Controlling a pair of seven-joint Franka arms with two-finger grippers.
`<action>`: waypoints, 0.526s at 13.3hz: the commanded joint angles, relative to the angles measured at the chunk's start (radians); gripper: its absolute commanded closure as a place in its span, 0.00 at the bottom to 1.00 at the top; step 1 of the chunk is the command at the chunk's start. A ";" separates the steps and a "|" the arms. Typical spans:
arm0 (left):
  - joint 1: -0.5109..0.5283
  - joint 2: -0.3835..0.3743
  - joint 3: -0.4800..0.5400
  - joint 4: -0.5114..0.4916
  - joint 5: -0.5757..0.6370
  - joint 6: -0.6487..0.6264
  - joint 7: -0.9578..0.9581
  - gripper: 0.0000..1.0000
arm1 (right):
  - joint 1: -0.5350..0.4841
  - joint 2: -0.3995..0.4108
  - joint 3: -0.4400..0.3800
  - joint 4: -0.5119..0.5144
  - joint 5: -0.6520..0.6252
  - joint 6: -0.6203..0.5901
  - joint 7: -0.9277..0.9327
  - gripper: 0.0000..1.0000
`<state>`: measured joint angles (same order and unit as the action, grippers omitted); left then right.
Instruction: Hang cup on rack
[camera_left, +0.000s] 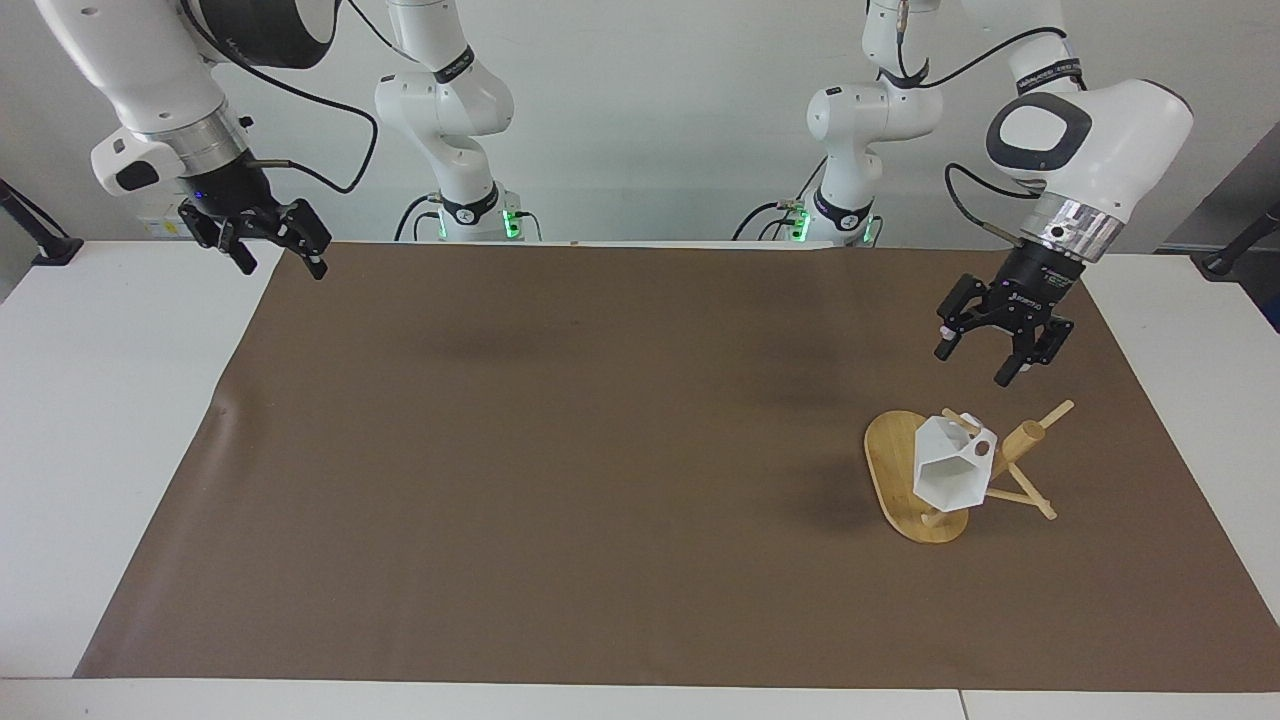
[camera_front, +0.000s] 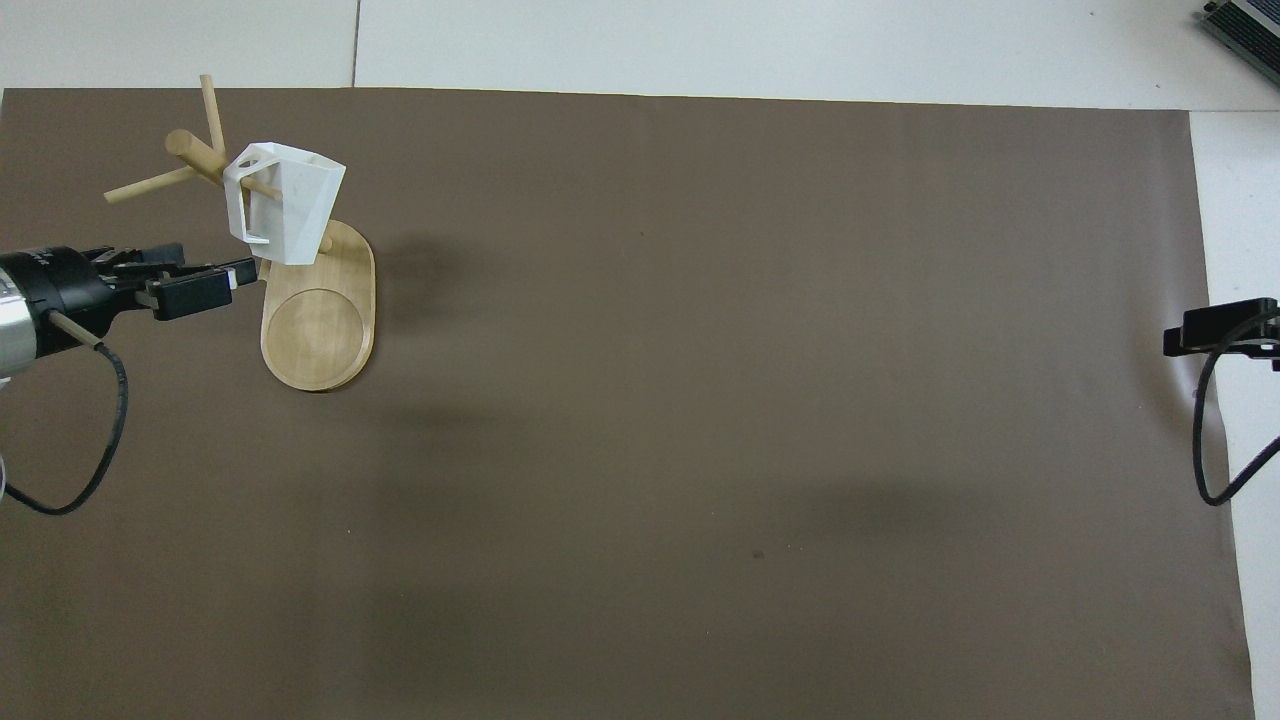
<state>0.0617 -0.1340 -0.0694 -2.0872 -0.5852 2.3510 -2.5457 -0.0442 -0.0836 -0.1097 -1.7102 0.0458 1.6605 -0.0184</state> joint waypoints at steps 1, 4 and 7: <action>0.021 0.001 -0.006 0.073 0.147 -0.102 -0.013 0.05 | 0.003 -0.025 0.002 -0.025 -0.035 0.004 0.000 0.00; 0.020 0.011 -0.007 0.136 0.287 -0.179 -0.005 0.05 | 0.003 -0.027 0.013 -0.026 -0.076 0.005 -0.035 0.00; 0.009 0.017 -0.012 0.160 0.384 -0.196 0.088 0.05 | 0.003 -0.027 0.013 -0.026 -0.077 0.008 -0.038 0.00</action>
<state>0.0711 -0.1332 -0.0757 -1.9592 -0.2510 2.1882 -2.5226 -0.0406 -0.0844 -0.1006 -1.7102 -0.0071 1.6606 -0.0365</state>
